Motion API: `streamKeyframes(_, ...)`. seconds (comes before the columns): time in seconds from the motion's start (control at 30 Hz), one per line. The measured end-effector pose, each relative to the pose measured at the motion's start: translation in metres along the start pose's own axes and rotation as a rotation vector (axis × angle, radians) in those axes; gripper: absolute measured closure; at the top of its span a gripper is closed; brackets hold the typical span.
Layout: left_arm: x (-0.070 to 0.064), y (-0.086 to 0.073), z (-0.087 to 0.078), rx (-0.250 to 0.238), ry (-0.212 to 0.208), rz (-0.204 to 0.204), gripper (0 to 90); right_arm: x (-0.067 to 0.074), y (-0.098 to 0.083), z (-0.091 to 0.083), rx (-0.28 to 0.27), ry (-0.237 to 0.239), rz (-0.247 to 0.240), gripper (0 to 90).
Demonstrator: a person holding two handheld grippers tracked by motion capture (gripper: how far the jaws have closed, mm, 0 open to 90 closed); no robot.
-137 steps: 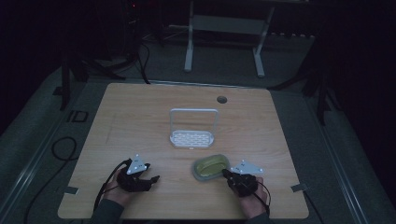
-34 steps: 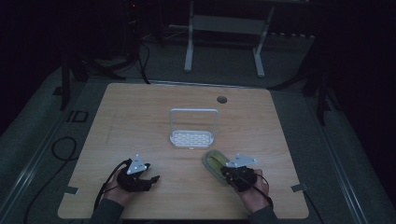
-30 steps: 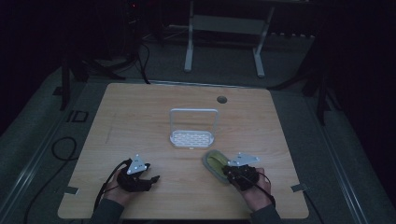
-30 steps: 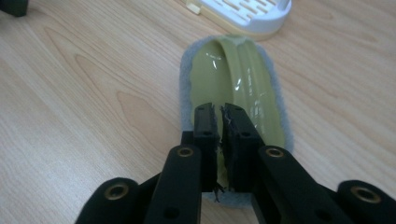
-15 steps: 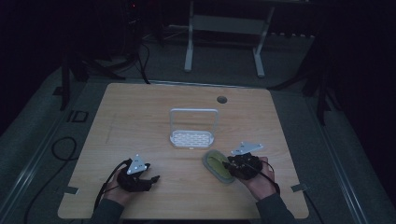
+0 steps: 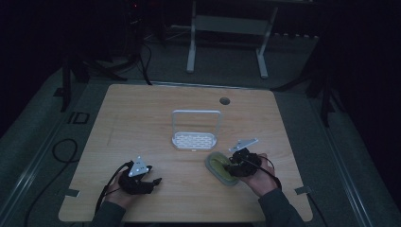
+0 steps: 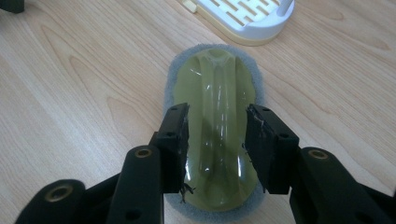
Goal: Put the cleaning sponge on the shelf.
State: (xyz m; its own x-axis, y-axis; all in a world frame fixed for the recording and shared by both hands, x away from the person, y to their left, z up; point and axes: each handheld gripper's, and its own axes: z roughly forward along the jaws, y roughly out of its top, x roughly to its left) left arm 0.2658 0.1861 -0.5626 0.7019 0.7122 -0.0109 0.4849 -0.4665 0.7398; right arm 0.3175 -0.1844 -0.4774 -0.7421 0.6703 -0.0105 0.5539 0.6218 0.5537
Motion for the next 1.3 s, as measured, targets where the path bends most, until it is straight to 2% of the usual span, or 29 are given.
streamKeyframes(0.43,0.000,0.000,0.000,0.000,0.001,0.001,37.2,-0.005,0.016,0.006,0.098,0.011,-0.014,58.4)
streamKeyframes(0.8,0.000,0.000,0.000,0.000,0.000,0.000,37.2,-0.006,0.026,0.016,0.184,0.040,-0.030,58.9)
streamKeyframes(1.07,0.000,0.000,0.000,0.000,0.000,0.000,37.2,-0.006,0.033,0.019,0.239,0.048,-0.052,62.2)
streamKeyframes(1.3,0.000,0.000,0.000,0.000,0.000,0.000,37.2,-0.007,0.039,0.024,0.301,0.058,-0.041,63.8)
